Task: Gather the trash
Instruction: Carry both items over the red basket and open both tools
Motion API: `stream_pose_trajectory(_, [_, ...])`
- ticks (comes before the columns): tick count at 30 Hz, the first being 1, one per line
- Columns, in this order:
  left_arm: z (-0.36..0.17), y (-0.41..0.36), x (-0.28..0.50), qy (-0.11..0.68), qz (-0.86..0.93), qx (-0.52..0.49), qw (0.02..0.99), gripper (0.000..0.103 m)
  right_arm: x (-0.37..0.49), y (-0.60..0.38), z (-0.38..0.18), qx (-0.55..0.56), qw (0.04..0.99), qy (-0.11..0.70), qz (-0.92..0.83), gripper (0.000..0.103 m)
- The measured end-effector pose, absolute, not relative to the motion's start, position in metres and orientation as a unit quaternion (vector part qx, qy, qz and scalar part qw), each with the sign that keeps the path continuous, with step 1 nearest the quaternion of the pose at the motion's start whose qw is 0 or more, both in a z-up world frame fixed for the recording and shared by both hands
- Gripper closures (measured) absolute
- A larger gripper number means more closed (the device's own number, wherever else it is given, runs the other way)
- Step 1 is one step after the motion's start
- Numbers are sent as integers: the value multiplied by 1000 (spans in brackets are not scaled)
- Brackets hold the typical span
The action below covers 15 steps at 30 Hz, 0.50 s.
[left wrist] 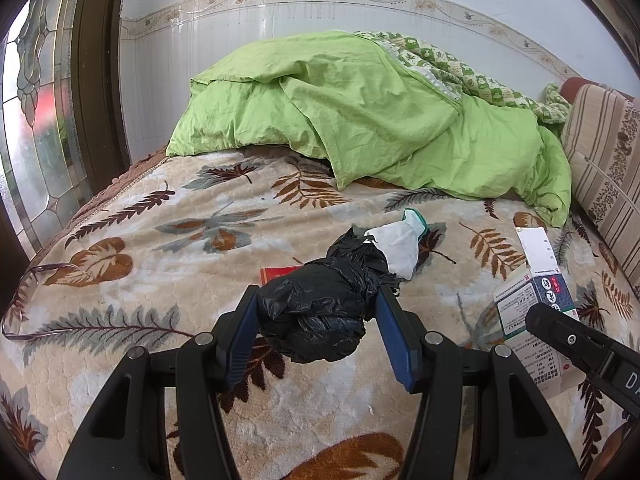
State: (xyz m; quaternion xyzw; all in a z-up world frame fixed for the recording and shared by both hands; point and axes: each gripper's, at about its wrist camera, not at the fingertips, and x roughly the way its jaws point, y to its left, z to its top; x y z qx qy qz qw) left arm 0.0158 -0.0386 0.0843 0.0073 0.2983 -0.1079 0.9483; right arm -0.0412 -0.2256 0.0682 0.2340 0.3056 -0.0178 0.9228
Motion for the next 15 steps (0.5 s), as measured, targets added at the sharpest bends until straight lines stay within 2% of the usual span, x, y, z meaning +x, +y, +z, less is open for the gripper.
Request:
stream_pose_trajectory(8, [93,-39,0,289,-129,11,949,47,-57,-232,79,247,924,292,-19,71])
stream_pose_trajectory(15, [109,-74,-66,282,-244,38,927,47,-131,-260,99,298,918,262,-22,71])
